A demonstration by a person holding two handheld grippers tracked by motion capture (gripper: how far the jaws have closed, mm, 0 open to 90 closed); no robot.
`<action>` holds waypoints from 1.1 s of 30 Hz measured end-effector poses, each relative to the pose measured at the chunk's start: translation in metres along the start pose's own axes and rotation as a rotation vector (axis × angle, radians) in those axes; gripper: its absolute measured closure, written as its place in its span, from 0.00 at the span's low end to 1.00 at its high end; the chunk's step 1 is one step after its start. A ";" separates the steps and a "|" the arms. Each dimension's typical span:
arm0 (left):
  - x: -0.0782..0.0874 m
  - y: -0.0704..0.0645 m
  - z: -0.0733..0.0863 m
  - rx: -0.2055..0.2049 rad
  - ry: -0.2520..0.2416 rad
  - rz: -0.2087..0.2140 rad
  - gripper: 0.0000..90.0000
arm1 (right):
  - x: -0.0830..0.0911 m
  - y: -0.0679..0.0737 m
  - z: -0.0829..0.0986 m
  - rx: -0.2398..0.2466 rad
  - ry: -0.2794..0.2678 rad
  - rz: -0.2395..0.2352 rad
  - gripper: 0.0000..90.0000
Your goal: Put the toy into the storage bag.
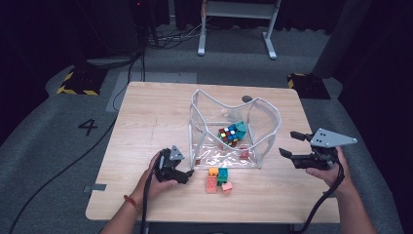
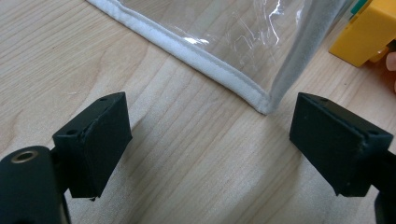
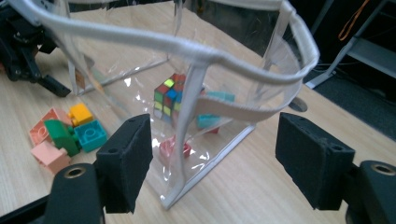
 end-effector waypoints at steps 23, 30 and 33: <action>0.000 0.000 0.000 0.000 0.000 0.002 0.14 | -0.027 0.074 0.077 -0.055 0.110 -0.175 0.33; 0.000 0.000 0.000 -0.007 0.000 0.006 0.14 | -0.044 0.098 0.091 -0.078 0.141 -0.242 0.33; -0.001 0.001 0.000 -0.010 -0.001 0.008 0.14 | -0.053 0.109 0.096 -0.051 0.149 -0.268 0.34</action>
Point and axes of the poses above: each handheld gripper's, and its own axes: x roughly backward along the jaws, z roughly out of its underside, y roughly to its left, the point moved 8 cm from there along -x, roughly forward along the jaws, and after that the axes turned 15 degrees about -y, right-handed, at the moved point
